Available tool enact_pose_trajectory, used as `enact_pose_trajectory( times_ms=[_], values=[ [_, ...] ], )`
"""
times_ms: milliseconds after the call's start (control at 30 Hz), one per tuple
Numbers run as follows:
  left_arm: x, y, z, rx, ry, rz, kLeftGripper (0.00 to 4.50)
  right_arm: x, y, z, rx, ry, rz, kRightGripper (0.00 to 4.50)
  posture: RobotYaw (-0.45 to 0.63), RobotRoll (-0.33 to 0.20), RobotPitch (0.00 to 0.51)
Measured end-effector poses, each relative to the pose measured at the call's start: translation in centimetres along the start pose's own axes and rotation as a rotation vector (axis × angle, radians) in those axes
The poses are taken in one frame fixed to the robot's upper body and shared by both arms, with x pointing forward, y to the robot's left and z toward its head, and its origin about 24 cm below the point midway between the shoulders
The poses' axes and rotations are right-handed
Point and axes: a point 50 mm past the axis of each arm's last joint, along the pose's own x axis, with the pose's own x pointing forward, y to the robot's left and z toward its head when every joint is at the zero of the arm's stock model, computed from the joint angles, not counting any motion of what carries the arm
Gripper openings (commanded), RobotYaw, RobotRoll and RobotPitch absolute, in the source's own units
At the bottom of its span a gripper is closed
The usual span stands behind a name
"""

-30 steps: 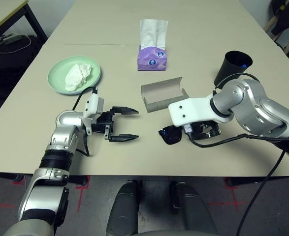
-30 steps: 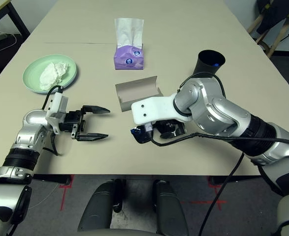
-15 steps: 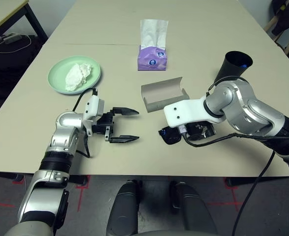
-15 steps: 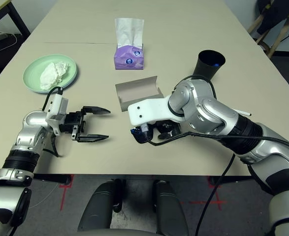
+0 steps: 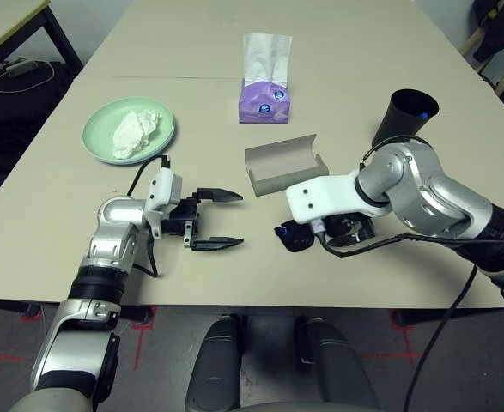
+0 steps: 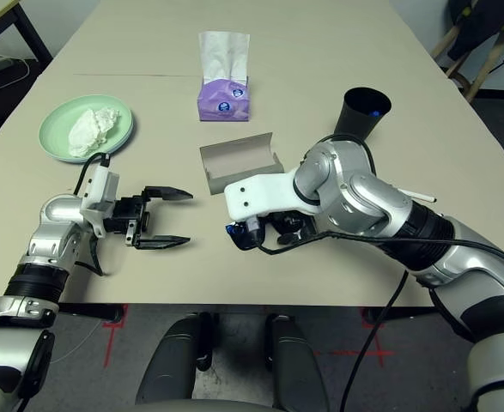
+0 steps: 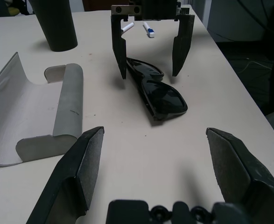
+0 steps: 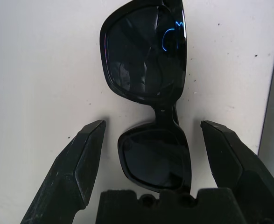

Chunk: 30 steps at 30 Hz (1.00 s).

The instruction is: Organize and tidy the items on the table.

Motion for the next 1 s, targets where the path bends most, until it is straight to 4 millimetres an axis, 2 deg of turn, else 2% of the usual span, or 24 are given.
enact_pose_trajectory(
  times_ms=[100,367,433,833,900,1000],
  values=[
    [0.0,0.0,0.0,0.000,0.000,0.002,4.50,0.0,0.0,0.0,0.002,0.005,-0.002,3.86,0.10,0.000,0.181],
    [0.1,-0.1,-0.1,-0.005,0.002,0.000,4.50,0.1,0.0,0.1,0.004,0.002,-0.002,0.80,0.10,0.000,0.179],
    [0.1,-0.1,-0.1,-0.005,0.003,0.000,4.50,-0.2,-0.2,0.1,0.006,-0.003,-0.011,0.39,0.10,0.000,0.179],
    [0.1,-0.1,-0.1,-0.005,0.003,-0.001,4.50,-0.7,-0.3,-0.1,0.025,-0.011,-0.011,0.39,0.09,0.000,0.168],
    [0.1,-0.1,-0.1,-0.005,0.003,-0.001,4.50,-1.3,-0.6,-0.5,0.033,-0.009,-0.026,0.39,0.09,0.000,0.165],
    [0.1,-0.1,-0.1,-0.008,0.003,0.000,4.50,-3.3,-1.4,-0.8,0.026,-0.006,-0.084,0.39,0.08,0.000,0.158]
  ],
)
